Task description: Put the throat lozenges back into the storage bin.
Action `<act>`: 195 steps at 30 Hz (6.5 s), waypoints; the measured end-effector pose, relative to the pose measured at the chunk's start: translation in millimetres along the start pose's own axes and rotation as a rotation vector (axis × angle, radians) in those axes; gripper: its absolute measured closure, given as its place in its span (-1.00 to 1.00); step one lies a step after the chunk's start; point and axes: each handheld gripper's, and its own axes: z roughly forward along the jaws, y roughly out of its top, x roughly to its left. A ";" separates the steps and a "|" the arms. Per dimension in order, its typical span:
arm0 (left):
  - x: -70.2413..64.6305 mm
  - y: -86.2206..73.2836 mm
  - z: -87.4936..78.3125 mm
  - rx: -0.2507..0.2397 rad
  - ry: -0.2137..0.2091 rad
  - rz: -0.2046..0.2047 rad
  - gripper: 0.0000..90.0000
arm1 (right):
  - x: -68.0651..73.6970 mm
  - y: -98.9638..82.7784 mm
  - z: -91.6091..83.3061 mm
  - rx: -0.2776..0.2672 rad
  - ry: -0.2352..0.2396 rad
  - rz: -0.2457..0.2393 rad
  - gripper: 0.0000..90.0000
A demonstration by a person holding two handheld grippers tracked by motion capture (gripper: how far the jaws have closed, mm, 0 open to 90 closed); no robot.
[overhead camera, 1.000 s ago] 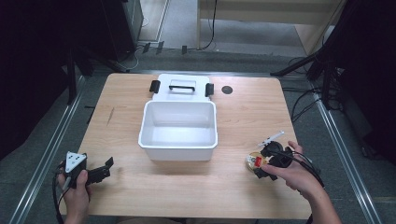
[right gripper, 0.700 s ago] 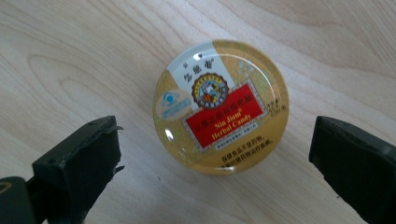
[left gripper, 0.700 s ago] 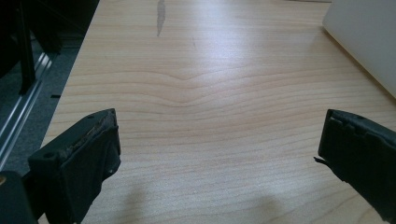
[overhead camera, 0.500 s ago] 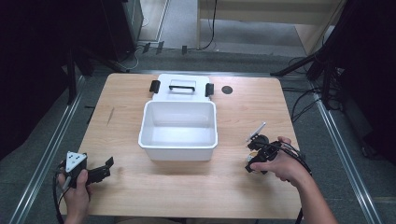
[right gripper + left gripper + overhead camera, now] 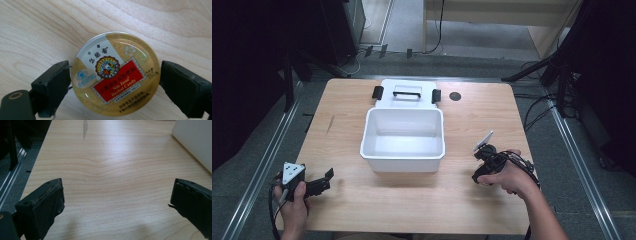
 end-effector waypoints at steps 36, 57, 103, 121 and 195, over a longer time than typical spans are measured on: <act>1.7 0.1 0.1 0.002 -0.021 -0.006 -1.00 | -6.4 35.9 -76.4 -0.148 0.016 -0.183 -0.55; 2.9 0.3 0.5 0.004 -0.034 -0.012 -1.00 | 7.7 71.2 -121.5 -0.186 0.000 -0.254 -0.55; 4.5 1.1 2.0 0.019 -0.035 -0.030 -1.00 | 81.3 143.1 -144.2 -0.234 -0.004 -0.484 -0.55; 4.7 1.4 2.6 0.019 -0.036 -0.031 -1.00 | 99.6 153.3 -118.5 -0.196 0.006 -0.567 -0.55; 5.5 1.4 3.0 0.017 -0.038 -0.030 -1.00 | 96.9 140.9 -121.1 -0.340 0.015 -0.441 -0.61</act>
